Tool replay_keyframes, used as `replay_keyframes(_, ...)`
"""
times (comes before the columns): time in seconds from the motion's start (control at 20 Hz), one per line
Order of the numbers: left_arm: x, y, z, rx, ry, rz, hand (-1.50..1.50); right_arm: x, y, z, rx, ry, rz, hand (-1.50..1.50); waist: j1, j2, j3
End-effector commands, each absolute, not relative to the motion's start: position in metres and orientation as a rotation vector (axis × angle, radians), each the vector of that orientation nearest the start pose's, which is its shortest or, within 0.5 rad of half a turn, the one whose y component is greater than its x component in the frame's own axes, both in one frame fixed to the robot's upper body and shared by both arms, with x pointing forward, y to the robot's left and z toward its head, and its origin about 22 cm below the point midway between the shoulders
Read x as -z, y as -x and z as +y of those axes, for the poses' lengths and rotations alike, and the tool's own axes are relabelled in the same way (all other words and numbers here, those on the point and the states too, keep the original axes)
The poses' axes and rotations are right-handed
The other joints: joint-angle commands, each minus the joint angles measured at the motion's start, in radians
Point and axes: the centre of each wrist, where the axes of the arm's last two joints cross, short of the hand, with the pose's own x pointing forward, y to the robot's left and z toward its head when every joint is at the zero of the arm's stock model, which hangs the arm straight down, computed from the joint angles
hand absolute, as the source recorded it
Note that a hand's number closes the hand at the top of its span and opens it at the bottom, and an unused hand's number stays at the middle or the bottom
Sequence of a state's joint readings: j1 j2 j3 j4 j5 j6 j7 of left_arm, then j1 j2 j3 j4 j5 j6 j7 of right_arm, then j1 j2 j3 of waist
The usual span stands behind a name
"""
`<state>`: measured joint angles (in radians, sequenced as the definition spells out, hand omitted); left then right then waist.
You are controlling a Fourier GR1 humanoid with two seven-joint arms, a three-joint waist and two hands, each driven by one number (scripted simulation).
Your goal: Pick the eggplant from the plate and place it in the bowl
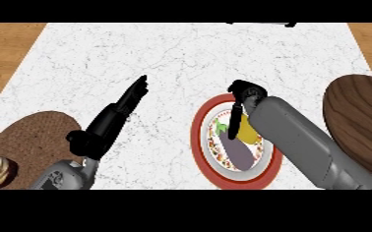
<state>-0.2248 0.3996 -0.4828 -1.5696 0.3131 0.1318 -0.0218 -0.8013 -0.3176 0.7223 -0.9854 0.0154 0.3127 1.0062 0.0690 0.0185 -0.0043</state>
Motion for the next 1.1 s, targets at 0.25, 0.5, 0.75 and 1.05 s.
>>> replay_keyframes(0.25, -0.04, -0.267, 0.189, 0.462, 0.251, -1.612, 0.0, -0.039, -0.396, -0.096, -1.347, 0.359, 0.062, -1.5, 0.032, 0.01, -0.002)
replay_keyframes(0.5, -0.033, -0.27, 0.197, 0.433, 0.237, -1.594, 0.0, -0.03, -0.4, -0.075, -1.348, 0.292, 0.179, -1.5, 0.012, 0.003, -0.001)
replay_keyframes(0.75, -0.039, -0.272, 0.186, 0.444, 0.236, -1.597, 0.0, -0.035, -0.412, -0.066, -1.38, 0.328, 0.267, -1.5, 0.003, 0.001, 0.001)
replay_keyframes(1.05, -0.039, -0.272, 0.199, 0.432, 0.218, -1.594, 0.0, -0.047, -0.418, -0.054, -1.401, 0.332, 0.256, -1.5, 0.003, -0.004, 0.002)
